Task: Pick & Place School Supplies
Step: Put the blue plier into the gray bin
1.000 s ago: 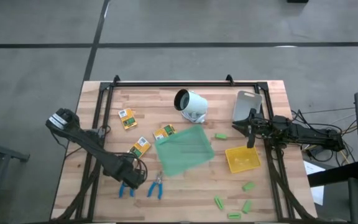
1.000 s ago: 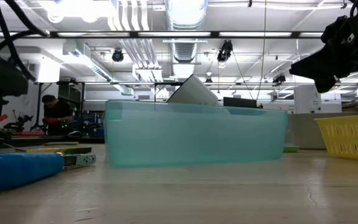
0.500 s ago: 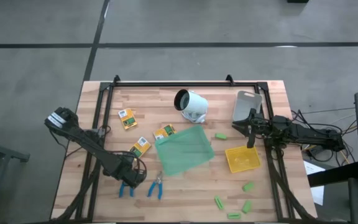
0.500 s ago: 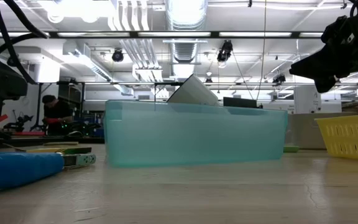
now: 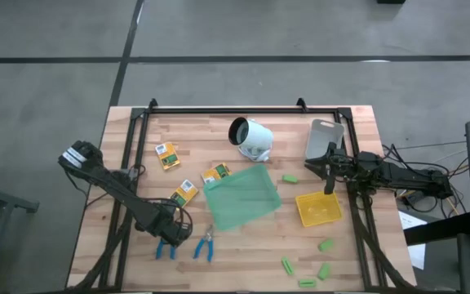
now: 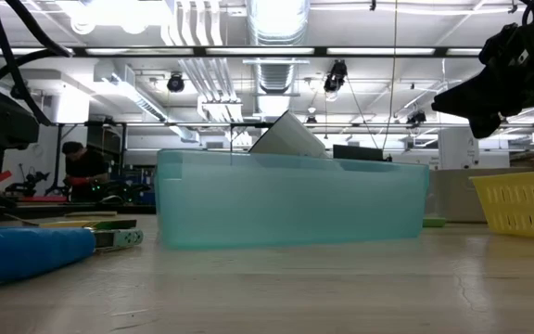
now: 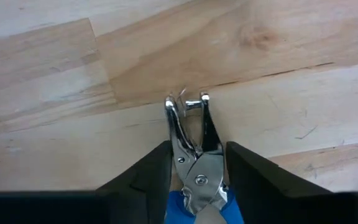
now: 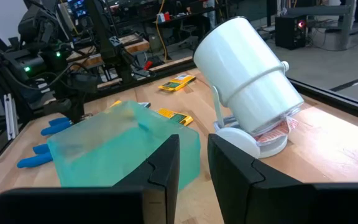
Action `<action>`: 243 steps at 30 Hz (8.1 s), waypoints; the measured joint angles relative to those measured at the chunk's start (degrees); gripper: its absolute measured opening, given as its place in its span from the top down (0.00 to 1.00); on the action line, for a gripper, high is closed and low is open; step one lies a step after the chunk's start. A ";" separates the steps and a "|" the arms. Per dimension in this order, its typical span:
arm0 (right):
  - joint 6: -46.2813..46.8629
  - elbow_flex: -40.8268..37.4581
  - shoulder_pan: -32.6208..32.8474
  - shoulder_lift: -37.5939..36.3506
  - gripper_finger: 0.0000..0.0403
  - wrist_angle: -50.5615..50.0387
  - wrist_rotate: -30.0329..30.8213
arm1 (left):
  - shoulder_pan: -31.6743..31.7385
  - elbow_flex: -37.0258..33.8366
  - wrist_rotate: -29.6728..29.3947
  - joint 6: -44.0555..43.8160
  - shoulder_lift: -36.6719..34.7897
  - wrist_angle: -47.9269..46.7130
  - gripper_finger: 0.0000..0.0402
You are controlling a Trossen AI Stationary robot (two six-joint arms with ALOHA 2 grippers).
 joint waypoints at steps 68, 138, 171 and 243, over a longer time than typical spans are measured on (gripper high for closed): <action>0.00 0.00 0.02 0.02 0.80 0.00 0.01 | 8.55 8.02 -58.94 79.65 -20.00 34.72 0.70; 24.68 0.00 -0.09 6.64 0.76 18.19 8.99 | 43.60 20.85 -7.40 118.59 -2.03 61.42 0.70; 26.80 0.00 -0.11 20.25 0.17 34.90 10.59 | 43.85 20.80 -4.31 121.15 -2.08 60.94 0.70; 3.60 35.82 0.42 75.05 0.19 40.53 -9.03 | 44.63 20.76 -3.59 121.06 -2.19 60.98 0.70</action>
